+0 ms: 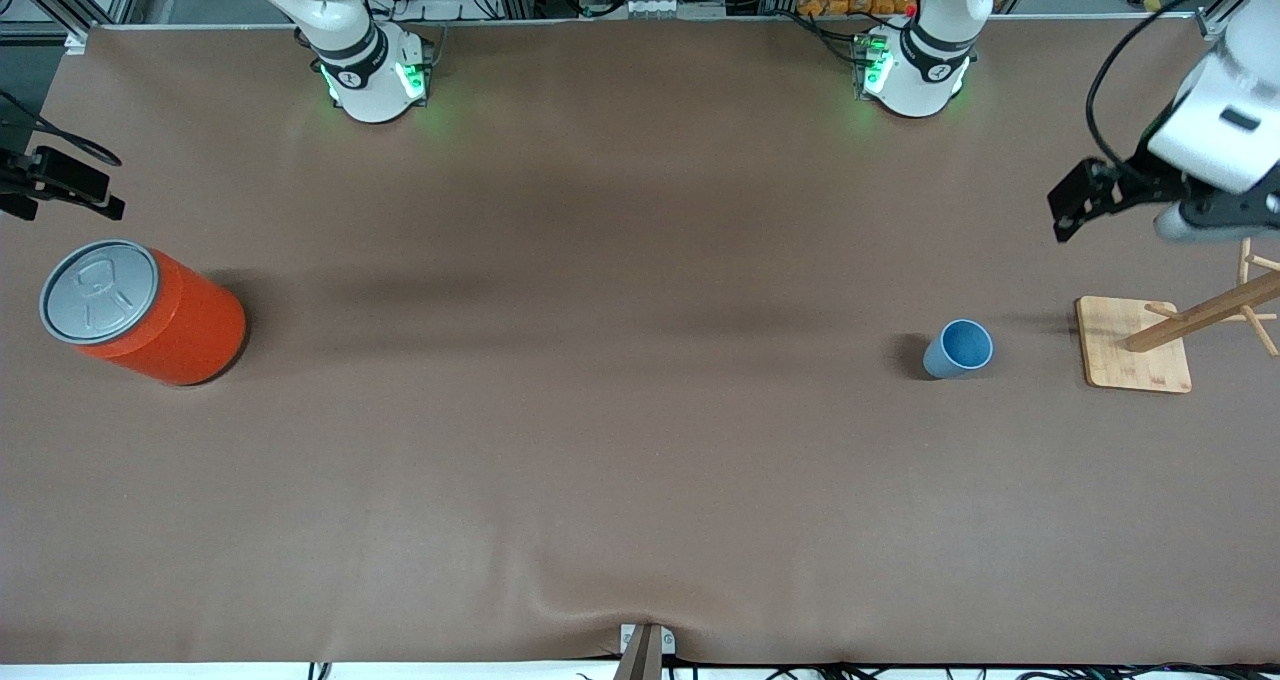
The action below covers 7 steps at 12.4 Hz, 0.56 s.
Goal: Flip cup
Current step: 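Set the cup upright beside the stand and open the left gripper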
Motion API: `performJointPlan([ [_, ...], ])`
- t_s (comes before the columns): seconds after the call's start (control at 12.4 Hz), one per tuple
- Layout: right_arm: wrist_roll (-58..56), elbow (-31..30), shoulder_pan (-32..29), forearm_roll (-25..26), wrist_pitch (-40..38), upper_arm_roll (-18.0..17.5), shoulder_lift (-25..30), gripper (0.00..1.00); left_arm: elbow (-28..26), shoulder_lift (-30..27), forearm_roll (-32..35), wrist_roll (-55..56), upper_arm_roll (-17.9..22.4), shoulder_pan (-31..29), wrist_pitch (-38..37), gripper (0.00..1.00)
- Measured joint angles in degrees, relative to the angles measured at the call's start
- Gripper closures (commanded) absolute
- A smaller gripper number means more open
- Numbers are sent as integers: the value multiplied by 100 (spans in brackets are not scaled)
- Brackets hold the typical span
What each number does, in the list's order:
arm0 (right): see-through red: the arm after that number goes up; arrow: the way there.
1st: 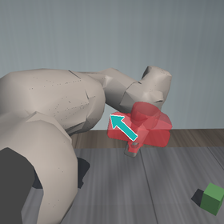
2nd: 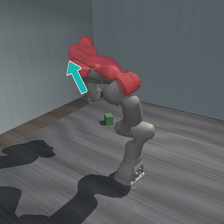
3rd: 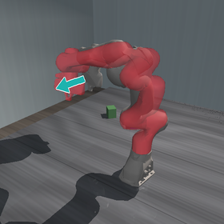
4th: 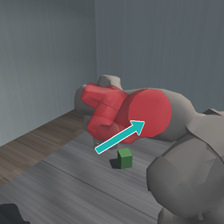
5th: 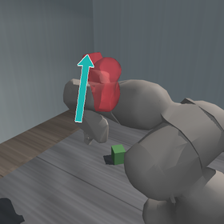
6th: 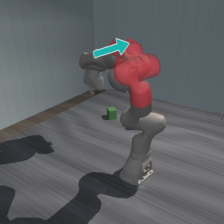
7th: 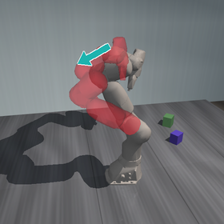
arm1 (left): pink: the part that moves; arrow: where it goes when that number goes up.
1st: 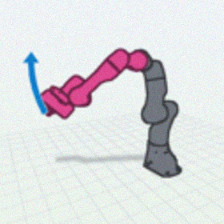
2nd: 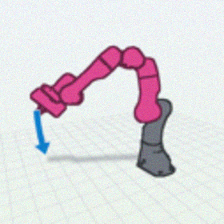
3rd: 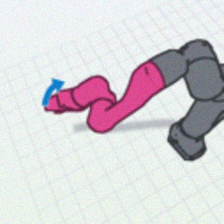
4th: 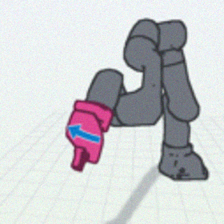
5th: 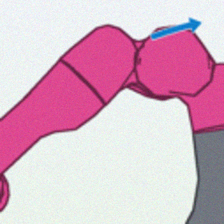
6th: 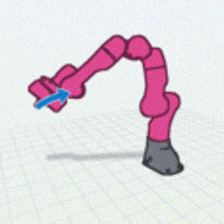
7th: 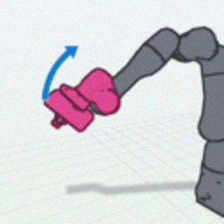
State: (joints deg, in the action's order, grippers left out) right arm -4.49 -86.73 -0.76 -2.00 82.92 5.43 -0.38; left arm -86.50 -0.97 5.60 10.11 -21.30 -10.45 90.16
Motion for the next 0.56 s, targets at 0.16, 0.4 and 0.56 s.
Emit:
performJointPlan([
  [0.16,0,0,0,0,0,-3,0,0,-3,-155,-98,-155,356,338,-111,0],
  [0.4,0,1,0,0,0,-3,0,0,-50,-369,-204,-191,1481,1434,-556,0],
  [0.56,0,3,0,0,0,-2,0,0,-101,-414,-327,-204,1564,1472,-611,0],
])
